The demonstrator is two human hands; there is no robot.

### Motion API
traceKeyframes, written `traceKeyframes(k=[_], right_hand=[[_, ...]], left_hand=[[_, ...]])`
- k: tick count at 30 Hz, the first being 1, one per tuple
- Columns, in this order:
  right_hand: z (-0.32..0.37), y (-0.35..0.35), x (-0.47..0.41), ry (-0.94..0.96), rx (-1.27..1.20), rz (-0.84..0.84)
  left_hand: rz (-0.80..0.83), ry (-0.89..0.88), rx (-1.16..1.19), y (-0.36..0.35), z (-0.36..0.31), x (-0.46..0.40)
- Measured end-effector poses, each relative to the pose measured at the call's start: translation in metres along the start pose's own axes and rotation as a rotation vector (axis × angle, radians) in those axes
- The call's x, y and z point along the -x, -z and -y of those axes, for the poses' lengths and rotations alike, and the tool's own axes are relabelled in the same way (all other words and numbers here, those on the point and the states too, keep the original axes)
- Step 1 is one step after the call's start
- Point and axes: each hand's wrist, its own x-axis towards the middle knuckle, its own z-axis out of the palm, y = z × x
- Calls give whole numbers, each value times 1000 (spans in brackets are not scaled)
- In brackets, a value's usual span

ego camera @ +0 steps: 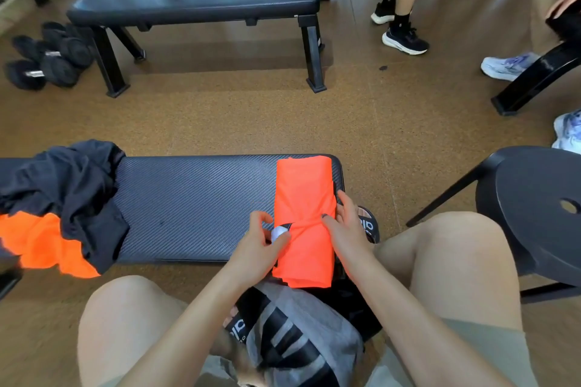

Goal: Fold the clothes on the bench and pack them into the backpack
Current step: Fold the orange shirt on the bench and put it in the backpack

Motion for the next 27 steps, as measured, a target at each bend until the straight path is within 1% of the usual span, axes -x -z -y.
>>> traceKeyframes(k=[2,4,6,7,9,11,14,17,20,23,25,27], right_hand=[[-5,-5,6,67,141,-27],[-3,-7,25,125,339,-61],[-7,-7,46,146,473,-103],[-13,-6,53,141,511,-116],[-26,-3,63,119,519,-117],[-33,-1,64,103,466,-116],[-37,0,59,87,387,-121],[-42,5,57,72,352,-96],[-41,10,62,74,332,-101],[-35,14,79,170,423,-112],[-32,15,94,256,530,-34],[-31,14,103,343,708,26]], left_hand=[[-31,20,-19,-3,7,6],[-40,43,44,-5,9,9],[-30,63,84,-4,9,9],[-18,75,68,-3,9,8],[9,95,36,0,5,6],[8,92,-7,1,1,7],[-43,21,-107,-2,1,14],[-23,-55,-61,-5,9,25],[32,-29,19,-5,19,30],[31,10,25,-3,20,31],[0,28,-8,0,18,26],[-19,53,-12,3,11,15]])
